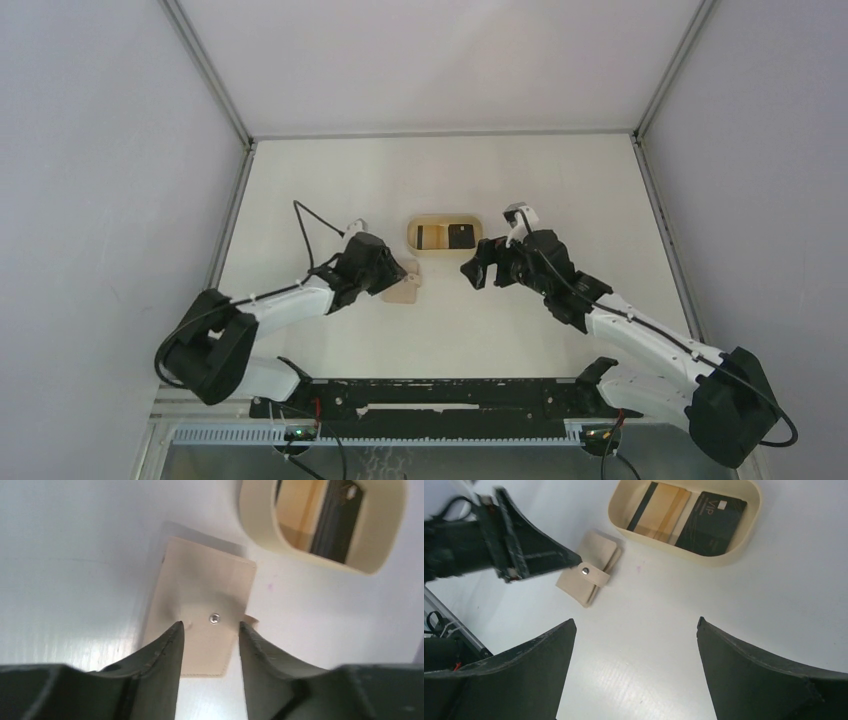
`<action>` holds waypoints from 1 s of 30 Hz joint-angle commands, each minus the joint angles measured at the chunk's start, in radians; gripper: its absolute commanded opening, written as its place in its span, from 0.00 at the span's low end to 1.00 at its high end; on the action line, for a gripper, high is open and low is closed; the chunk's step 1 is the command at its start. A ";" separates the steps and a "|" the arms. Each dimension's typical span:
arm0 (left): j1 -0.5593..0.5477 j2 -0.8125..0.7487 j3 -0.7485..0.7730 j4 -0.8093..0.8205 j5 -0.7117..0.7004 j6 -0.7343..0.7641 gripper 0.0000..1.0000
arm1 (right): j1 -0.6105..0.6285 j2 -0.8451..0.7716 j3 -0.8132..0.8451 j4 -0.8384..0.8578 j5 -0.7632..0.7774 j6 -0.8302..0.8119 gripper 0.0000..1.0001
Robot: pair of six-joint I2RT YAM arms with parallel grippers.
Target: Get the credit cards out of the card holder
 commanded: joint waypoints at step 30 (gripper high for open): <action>0.294 -0.806 -0.048 -0.367 -0.090 0.341 1.00 | -0.125 -0.015 0.002 -0.037 0.018 0.090 0.99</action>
